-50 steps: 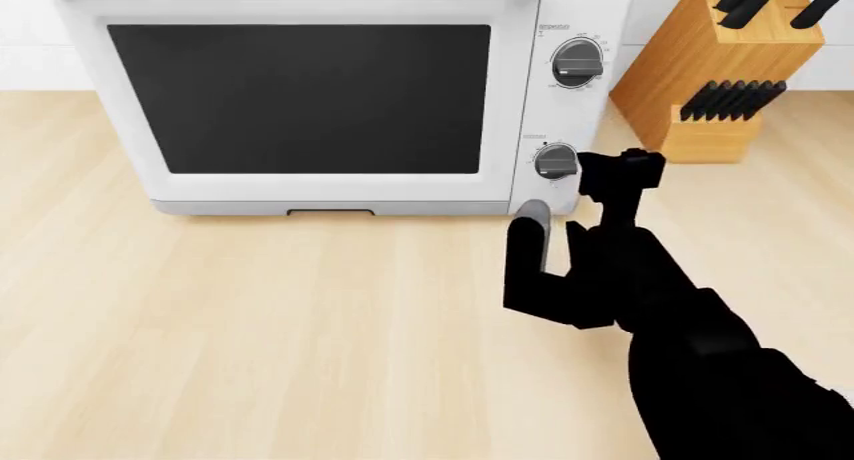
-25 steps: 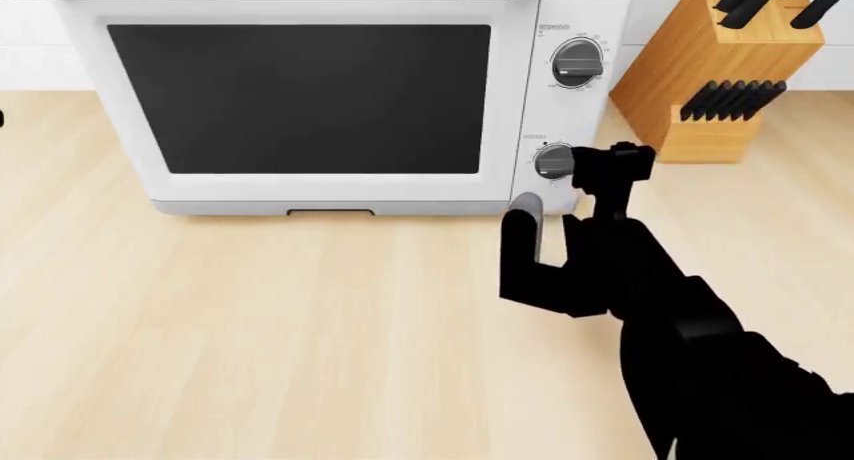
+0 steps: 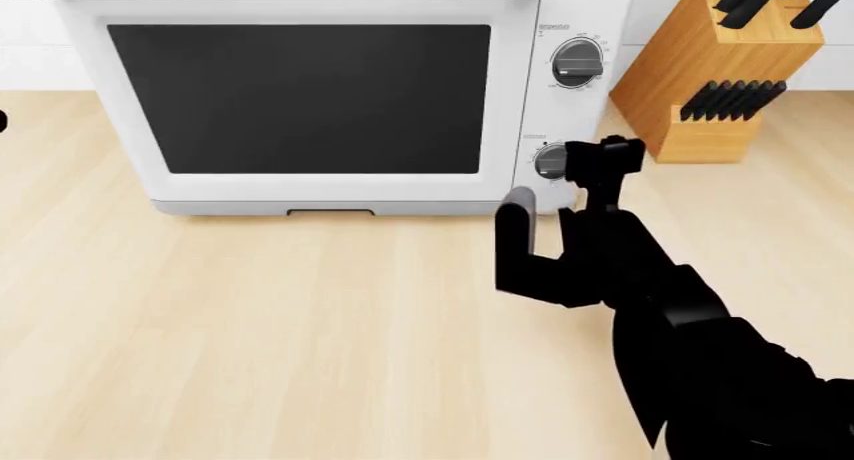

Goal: Turn on the toaster oven by setting the timer.

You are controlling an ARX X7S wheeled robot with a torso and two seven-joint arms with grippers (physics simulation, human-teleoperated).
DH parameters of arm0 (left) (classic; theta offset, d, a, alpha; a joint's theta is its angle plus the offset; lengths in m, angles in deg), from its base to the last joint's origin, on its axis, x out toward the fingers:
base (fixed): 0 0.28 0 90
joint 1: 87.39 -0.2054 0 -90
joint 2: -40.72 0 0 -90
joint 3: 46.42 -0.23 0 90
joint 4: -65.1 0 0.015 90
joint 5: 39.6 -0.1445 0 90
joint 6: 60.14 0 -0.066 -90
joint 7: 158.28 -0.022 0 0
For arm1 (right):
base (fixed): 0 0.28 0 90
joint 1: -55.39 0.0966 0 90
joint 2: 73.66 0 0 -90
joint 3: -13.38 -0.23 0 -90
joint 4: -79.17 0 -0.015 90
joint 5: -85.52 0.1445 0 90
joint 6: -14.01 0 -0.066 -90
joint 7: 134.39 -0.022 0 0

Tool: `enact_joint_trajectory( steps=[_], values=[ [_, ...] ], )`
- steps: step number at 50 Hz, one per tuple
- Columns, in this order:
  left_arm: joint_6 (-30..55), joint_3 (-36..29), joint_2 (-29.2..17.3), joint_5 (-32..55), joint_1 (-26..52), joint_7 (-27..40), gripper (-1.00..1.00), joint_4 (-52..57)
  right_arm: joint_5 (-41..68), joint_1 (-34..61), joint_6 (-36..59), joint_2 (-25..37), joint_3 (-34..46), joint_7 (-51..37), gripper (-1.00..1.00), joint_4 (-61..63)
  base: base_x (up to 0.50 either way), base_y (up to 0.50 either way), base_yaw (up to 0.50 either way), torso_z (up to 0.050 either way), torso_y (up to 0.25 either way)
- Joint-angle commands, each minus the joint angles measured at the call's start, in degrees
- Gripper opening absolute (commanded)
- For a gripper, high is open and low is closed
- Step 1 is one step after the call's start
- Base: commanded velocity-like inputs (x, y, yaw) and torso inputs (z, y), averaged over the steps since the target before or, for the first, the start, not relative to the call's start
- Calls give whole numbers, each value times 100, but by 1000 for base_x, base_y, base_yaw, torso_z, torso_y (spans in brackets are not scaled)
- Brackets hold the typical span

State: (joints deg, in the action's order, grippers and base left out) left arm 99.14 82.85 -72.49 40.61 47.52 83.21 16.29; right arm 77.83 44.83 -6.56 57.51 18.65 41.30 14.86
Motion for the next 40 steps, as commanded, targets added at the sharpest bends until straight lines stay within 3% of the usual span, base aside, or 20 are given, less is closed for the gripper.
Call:
enact_joint_trajectory(
  steps=[1,40],
  values=[
    [-49,-23,-20,14,-32,16,100,-5,21,-21,-123,-63,-54,-14,100,-208,0,0,0,0,0],
    [-193,-45,-114,130,-153,80,100,-18,40,-11,-541,-300,4,80,100,-958,0,0,0,0,0]
  ],
)
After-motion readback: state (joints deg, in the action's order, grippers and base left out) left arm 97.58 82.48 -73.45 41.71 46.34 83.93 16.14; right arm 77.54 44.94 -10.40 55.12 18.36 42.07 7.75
